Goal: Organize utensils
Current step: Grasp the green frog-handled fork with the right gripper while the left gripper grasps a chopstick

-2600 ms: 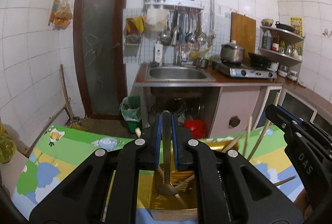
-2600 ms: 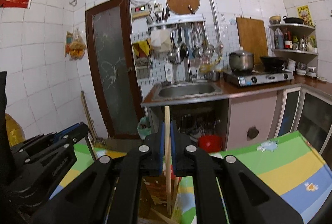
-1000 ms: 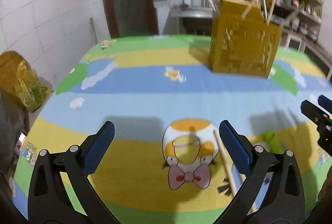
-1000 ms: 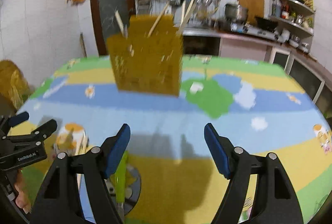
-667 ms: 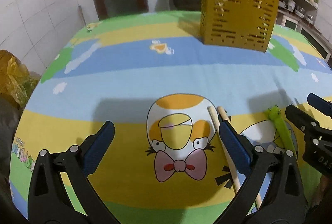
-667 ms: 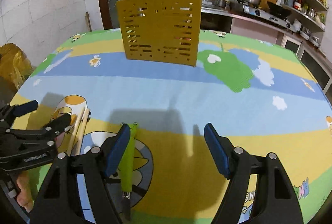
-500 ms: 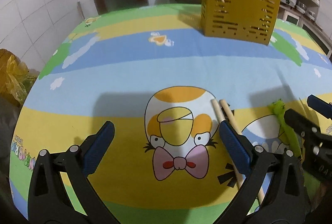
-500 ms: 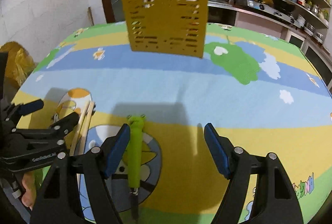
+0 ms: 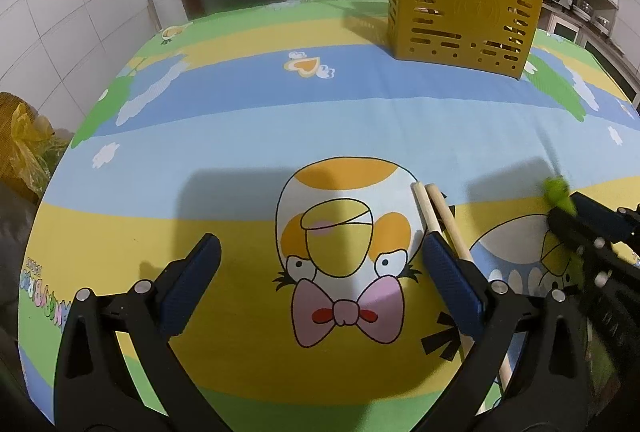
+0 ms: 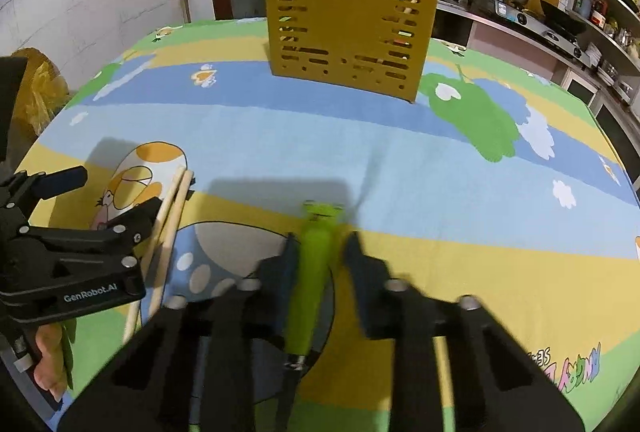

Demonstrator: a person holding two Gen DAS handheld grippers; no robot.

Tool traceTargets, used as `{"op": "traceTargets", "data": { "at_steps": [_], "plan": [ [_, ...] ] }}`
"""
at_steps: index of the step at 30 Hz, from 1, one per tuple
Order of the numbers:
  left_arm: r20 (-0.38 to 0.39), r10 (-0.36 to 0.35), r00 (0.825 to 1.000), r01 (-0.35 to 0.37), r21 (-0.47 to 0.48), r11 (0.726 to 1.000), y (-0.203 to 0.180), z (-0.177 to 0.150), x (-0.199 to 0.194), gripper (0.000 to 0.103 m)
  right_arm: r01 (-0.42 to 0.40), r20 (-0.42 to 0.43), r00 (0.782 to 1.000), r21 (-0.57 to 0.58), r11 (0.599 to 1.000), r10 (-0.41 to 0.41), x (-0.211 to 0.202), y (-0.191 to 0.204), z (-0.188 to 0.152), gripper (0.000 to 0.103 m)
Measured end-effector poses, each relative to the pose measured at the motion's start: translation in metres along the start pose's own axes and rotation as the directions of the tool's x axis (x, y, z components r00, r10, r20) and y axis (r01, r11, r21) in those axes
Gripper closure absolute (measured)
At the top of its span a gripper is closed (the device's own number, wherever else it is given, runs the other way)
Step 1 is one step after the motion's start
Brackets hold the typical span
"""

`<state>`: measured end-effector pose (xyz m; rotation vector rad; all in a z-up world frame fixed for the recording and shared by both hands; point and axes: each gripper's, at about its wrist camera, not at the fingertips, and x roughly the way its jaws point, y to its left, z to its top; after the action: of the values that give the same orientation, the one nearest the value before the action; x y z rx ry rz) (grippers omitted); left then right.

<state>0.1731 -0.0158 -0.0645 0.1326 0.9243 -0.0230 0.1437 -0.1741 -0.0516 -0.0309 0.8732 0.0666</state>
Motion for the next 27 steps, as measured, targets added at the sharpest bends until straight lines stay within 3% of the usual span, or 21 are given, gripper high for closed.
{"op": "traceTargets", "data": {
  "at_steps": [12,27],
  "plan": [
    [-0.022,-0.037,0.999,0.037,-0.023,0.999,-0.009,-0.003,-0.011,0.005,-0.013,0.001,1.0,0.093,0.996,0.013,0.002,-0.047,0.001,0.084],
    [-0.054,-0.036,0.998,0.032,-0.069,0.997,-0.017,-0.001,0.003,0.006,-0.024,0.008,1.0,0.104,0.994,0.024,0.001,-0.051,-0.002,0.084]
  ]
}}
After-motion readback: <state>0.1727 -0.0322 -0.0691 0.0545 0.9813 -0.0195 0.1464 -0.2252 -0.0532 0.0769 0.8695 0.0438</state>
